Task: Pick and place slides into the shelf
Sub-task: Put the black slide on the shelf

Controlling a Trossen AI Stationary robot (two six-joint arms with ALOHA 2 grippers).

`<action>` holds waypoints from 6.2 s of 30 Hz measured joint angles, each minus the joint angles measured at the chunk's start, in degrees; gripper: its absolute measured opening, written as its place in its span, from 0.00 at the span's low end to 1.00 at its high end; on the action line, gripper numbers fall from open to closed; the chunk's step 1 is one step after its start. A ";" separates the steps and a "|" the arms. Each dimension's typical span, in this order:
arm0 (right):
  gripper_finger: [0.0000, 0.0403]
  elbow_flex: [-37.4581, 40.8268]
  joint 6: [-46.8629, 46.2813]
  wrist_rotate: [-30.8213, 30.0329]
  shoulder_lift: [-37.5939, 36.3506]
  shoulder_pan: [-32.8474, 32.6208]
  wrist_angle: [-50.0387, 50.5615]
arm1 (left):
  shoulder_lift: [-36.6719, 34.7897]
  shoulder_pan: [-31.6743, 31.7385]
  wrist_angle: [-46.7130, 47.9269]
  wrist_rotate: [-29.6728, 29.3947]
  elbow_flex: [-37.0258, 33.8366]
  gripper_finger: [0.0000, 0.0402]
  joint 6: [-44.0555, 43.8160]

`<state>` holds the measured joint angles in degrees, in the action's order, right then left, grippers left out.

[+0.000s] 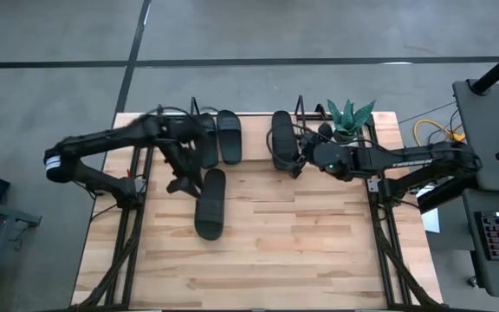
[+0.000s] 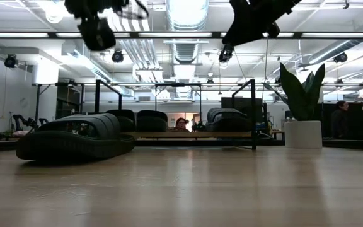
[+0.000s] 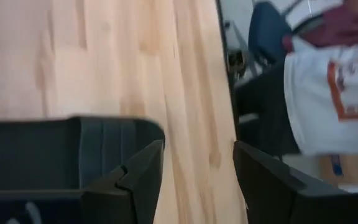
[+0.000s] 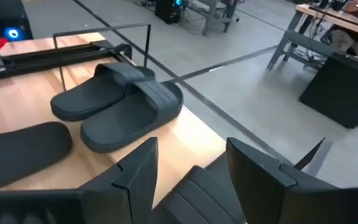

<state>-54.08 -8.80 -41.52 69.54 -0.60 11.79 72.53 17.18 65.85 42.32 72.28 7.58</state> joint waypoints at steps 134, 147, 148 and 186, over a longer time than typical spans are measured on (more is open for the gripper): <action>0.49 -34.64 50.75 -2.23 27.78 -30.52 16.62 | 17.88 7.99 -15.93 24.94 11.77 0.00 -25.95; 0.49 -33.86 51.24 -6.71 28.17 -27.66 15.87 | 17.70 7.47 -30.10 29.14 12.06 0.00 -37.23; 0.49 -33.86 51.67 -6.69 28.17 -27.52 15.87 | 17.70 7.47 -30.57 29.14 12.06 0.00 -37.27; 0.10 -33.90 29.50 -21.96 27.39 -27.89 19.10 | 17.12 12.37 -54.50 27.13 13.27 0.53 -37.24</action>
<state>-87.99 20.71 -63.48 96.92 -28.48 30.89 89.65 29.54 11.35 69.44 85.55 -29.66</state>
